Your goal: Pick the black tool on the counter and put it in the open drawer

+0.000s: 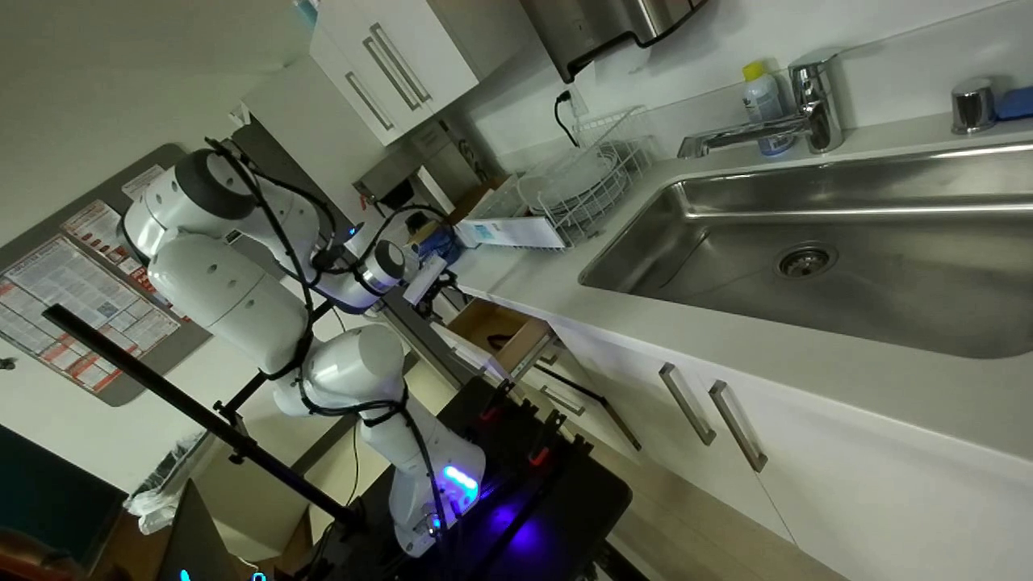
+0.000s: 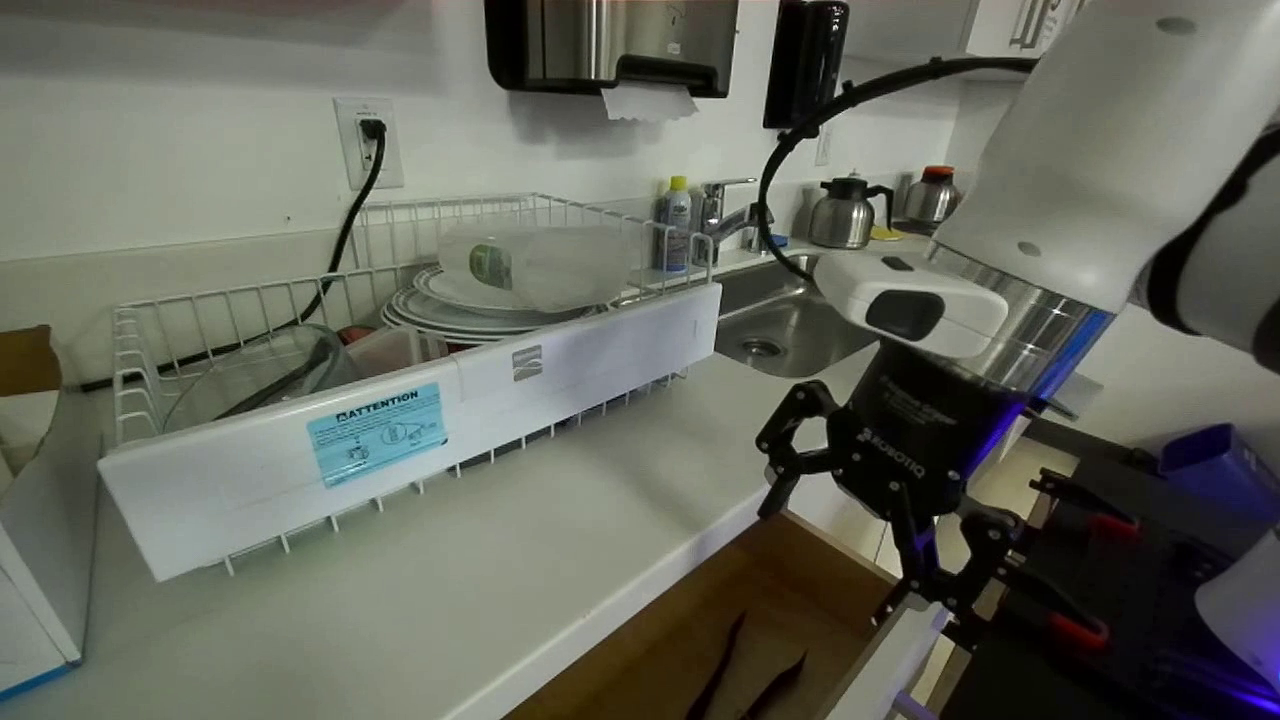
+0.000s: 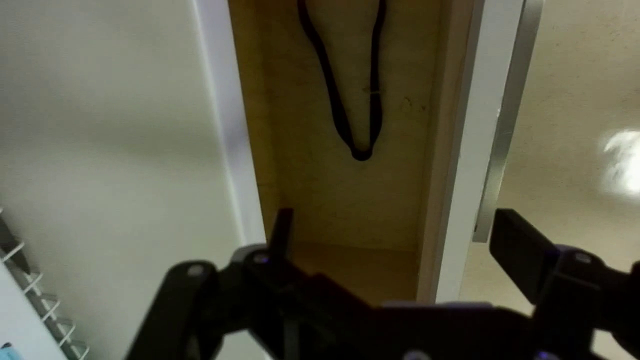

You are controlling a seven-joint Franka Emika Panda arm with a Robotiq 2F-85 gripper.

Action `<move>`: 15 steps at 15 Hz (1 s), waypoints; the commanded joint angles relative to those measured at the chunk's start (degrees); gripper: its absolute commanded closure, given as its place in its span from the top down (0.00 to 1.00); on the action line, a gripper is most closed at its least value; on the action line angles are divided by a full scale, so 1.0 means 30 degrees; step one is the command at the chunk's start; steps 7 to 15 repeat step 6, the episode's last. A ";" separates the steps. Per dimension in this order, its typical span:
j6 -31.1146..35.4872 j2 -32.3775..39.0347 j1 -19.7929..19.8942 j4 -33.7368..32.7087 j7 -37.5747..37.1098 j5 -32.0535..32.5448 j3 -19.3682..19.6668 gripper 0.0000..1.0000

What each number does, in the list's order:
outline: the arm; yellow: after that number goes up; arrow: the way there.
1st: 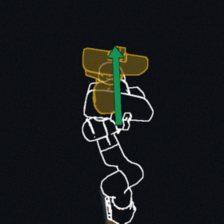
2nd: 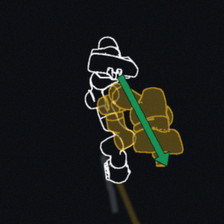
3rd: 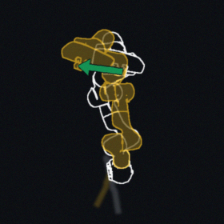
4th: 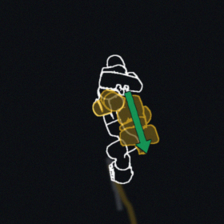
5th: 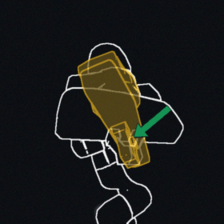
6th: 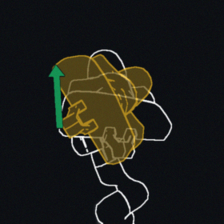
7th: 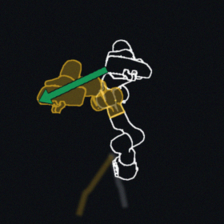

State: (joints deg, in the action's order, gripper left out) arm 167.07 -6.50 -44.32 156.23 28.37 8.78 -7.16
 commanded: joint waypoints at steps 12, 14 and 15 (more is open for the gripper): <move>-0.2761 -0.2833 0.0387 0.0668 0.0593 -0.1945 -0.0824 1.00; -0.2761 -0.2833 0.0387 0.0668 0.0593 -0.1945 -0.0824 1.00; -0.2761 -0.2833 0.0387 0.0668 0.0593 -0.1945 -0.0824 1.00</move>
